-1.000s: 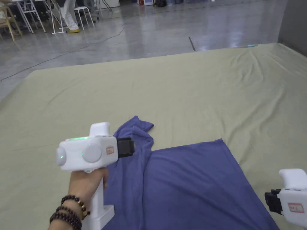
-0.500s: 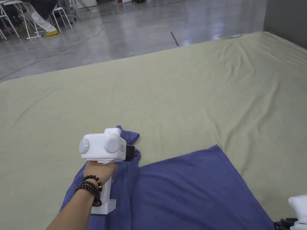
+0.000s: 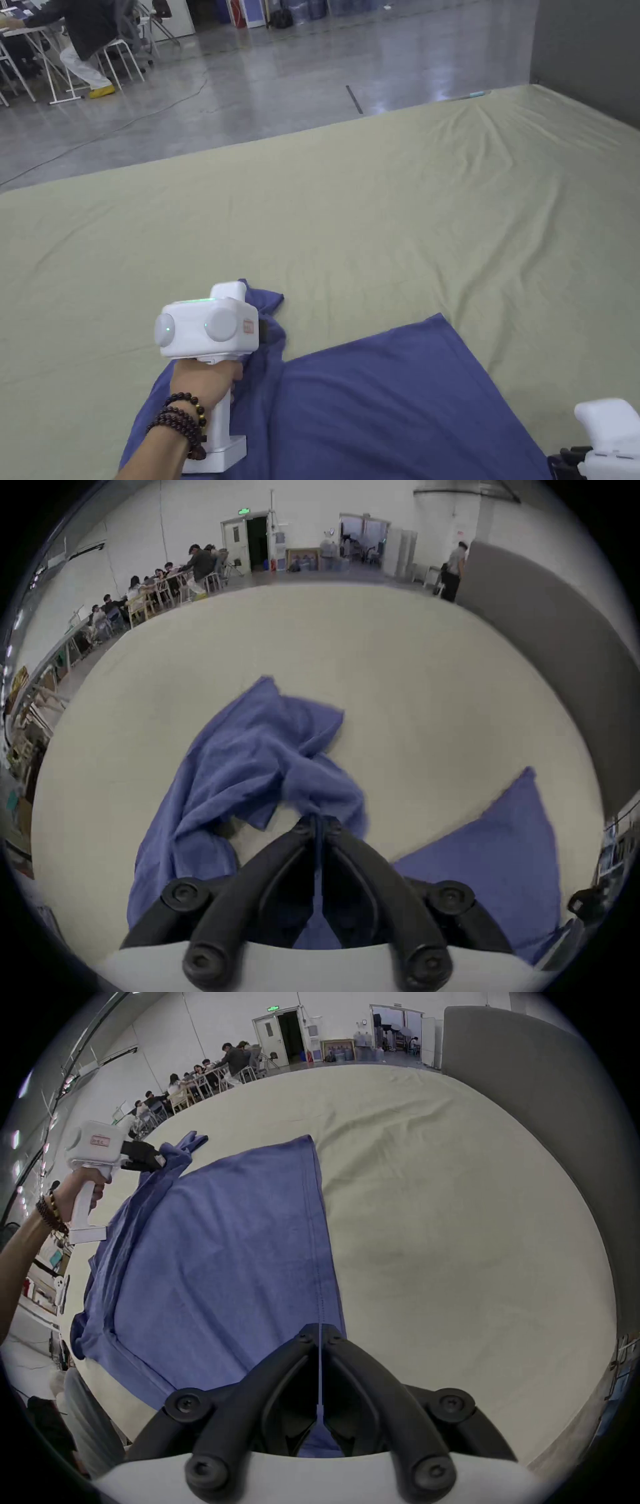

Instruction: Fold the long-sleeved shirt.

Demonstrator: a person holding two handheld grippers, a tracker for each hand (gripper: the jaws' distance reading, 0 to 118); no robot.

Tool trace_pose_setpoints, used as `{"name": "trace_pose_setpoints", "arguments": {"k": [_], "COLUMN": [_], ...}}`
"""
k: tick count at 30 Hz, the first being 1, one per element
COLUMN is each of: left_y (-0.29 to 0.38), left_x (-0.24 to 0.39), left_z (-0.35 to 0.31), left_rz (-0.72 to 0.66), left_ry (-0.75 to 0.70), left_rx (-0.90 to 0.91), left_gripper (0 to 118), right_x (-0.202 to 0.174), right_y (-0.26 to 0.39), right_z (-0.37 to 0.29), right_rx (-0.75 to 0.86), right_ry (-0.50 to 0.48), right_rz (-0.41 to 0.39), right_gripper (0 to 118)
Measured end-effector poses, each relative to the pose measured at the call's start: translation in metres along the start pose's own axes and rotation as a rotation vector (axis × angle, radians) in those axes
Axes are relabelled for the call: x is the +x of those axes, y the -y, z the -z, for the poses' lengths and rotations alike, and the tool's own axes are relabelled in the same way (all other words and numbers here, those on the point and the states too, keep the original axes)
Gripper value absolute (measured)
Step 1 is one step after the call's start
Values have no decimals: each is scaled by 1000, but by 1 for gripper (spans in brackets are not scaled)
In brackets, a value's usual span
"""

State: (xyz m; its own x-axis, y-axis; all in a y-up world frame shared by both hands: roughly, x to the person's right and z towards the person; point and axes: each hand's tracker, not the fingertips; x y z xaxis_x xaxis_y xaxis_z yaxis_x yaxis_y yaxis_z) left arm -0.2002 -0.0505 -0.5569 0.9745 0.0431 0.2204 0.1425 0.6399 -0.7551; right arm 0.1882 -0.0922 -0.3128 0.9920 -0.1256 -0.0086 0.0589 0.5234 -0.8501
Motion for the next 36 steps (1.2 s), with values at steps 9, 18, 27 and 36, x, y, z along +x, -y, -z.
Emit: {"name": "trace_pose_setpoints", "arguments": {"k": [9,18,27,36], "left_y": [18,167,242,151], "left_x": [-10,9,-18,-102], "left_z": [-107,-190,-175,-189], "left_rz": [-62,-117,-213,-202], "left_ry": [110,101,142,-177], "left_rx": [160,90,-27,183], "left_gripper": [0,0,118,0], "right_x": [-8,-19,-36,-49], "right_y": [-6,-6,-8,-16], "right_z": [-27,-41,-38,-33], "right_rx": [66,98,89,91], "right_ry": [-17,-51,-60,-60], "right_rz": [-6,-18,-45,-57], "right_gripper": [4,4,4,4]}}
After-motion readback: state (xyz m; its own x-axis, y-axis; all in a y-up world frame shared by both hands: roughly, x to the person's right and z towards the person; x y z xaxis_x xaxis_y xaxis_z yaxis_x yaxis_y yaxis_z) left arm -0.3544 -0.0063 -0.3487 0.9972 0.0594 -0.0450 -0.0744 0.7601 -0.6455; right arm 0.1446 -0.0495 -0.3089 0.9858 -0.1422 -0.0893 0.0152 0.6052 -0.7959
